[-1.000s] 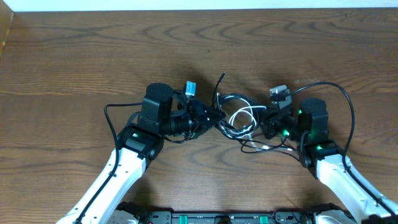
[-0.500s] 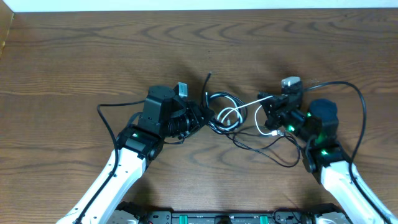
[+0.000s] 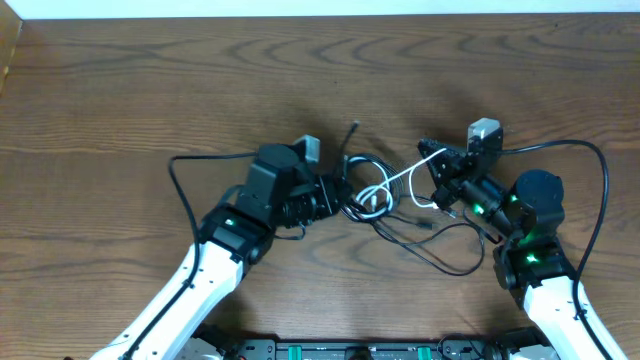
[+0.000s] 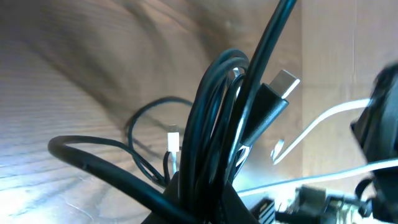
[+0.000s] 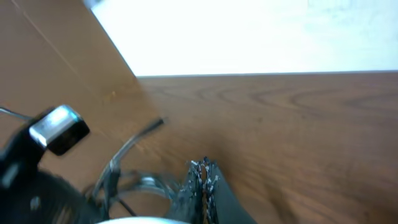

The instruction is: Untangle cables

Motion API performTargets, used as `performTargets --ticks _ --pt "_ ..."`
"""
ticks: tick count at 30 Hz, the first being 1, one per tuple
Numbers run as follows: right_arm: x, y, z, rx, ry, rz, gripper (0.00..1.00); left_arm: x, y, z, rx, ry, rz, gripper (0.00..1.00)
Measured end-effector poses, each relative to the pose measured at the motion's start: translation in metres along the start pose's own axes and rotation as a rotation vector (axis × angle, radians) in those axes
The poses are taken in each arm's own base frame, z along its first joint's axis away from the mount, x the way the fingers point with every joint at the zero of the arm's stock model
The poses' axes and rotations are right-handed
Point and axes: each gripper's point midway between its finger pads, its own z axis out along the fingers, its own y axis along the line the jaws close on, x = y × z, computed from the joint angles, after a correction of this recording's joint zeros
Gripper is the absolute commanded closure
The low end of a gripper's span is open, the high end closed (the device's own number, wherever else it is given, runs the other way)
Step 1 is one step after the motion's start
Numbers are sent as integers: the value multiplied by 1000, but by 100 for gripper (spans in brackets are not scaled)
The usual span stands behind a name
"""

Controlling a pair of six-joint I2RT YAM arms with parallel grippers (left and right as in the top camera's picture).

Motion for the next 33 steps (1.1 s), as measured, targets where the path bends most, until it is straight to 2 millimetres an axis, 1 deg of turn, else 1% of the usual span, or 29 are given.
performTargets --ticks 4,7,10,14,17,18,21,23,25,27,29,31,33 --pt "-2 1 1 -1 -9 7 99 10 -6 3 12 28 42 92" --pt "-1 -4 4 17 -15 10 98 17 -10 5 19 47 67 92" --pt "4 -9 12 20 -8 15 96 26 -15 8 28 69 90 92" --pt "24 -15 25 31 43 39 96 35 -20 10 36 93 108 92" --pt "42 -32 33 91 82 51 94 40 -22 11 40 106 116 92" --pt "46 -37 35 111 89 54 87 41 -23 11 42 110 117 92" --pt "62 -51 40 149 123 69 51 44 -24 11 48 119 114 92" --pt "70 -54 42 153 147 75 39 43 -24 11 46 118 87 92" --pt "75 -54 41 152 164 88 32 42 -23 12 37 111 45 92" --pt "76 -53 41 155 173 112 20 39 -20 13 17 97 -22 92" --pt "79 -52 39 153 189 151 1 37 -14 17 -12 85 -112 92" --pt "80 -48 35 143 203 192 1 35 -5 23 -47 79 -224 92" --pt "76 -45 30 136 204 228 1 33 5 28 -79 73 -319 92"
